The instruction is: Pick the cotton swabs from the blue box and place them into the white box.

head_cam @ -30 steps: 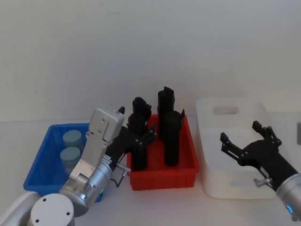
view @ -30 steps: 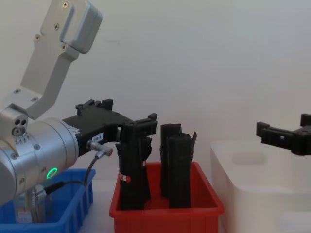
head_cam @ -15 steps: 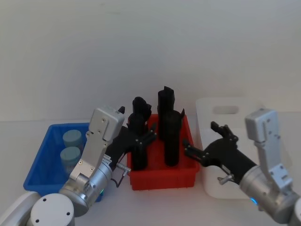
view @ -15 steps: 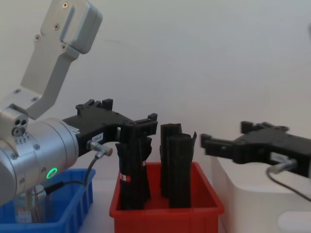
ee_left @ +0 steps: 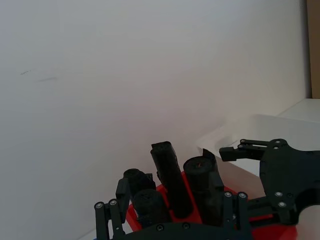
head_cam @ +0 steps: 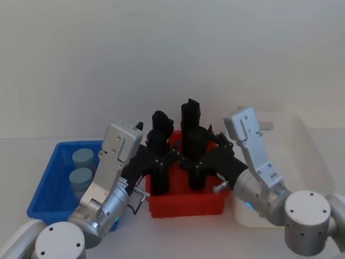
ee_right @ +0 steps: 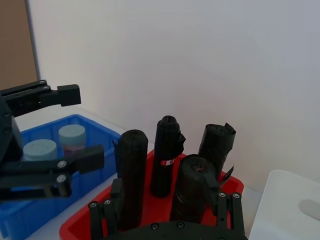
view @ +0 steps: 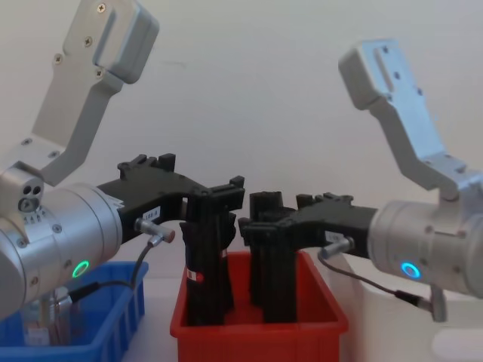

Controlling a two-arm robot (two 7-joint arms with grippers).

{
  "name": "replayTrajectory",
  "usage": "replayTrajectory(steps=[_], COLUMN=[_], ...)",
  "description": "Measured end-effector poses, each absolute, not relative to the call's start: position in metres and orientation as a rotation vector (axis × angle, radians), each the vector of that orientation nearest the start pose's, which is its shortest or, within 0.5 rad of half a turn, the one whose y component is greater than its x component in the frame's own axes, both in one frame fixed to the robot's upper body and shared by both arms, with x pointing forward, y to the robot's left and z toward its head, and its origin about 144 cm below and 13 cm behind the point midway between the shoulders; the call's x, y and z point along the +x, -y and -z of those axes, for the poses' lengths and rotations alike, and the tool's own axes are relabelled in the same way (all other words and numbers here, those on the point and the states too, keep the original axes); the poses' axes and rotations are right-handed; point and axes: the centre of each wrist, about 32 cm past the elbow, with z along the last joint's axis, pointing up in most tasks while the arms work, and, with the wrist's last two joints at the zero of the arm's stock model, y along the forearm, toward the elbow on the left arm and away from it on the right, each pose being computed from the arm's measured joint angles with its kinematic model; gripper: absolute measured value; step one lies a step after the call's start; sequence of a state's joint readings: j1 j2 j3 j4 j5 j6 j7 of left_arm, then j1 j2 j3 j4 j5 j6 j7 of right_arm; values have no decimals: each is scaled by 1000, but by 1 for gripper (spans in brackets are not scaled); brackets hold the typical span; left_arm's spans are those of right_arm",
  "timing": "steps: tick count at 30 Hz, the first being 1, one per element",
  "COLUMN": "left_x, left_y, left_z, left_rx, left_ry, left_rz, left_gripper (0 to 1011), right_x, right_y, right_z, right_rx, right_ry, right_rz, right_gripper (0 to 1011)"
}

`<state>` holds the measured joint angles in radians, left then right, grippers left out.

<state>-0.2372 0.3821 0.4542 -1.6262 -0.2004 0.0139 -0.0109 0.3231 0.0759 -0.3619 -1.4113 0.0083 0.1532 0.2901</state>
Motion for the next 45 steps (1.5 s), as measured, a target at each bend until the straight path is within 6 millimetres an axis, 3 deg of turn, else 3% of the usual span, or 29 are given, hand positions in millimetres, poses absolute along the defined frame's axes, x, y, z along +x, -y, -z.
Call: replayTrajectory(steps=[7, 21, 45], left_x=[492, 492, 492], left_y=[-198, -198, -198], left_z=[-1204, -1204, -1204], left_rx=[61, 61, 61], left_ry=[268, 268, 268], left_rz=[-1124, -1124, -1124], left_gripper=[1003, 1003, 1003], right_x=[542, 541, 576], right_y=[131, 141, 121], right_z=[-1208, -1230, -1211], right_rx=[-156, -142, -203], right_ry=[123, 101, 33], right_rz=[987, 1041, 1049], right_gripper=[1002, 1001, 1002])
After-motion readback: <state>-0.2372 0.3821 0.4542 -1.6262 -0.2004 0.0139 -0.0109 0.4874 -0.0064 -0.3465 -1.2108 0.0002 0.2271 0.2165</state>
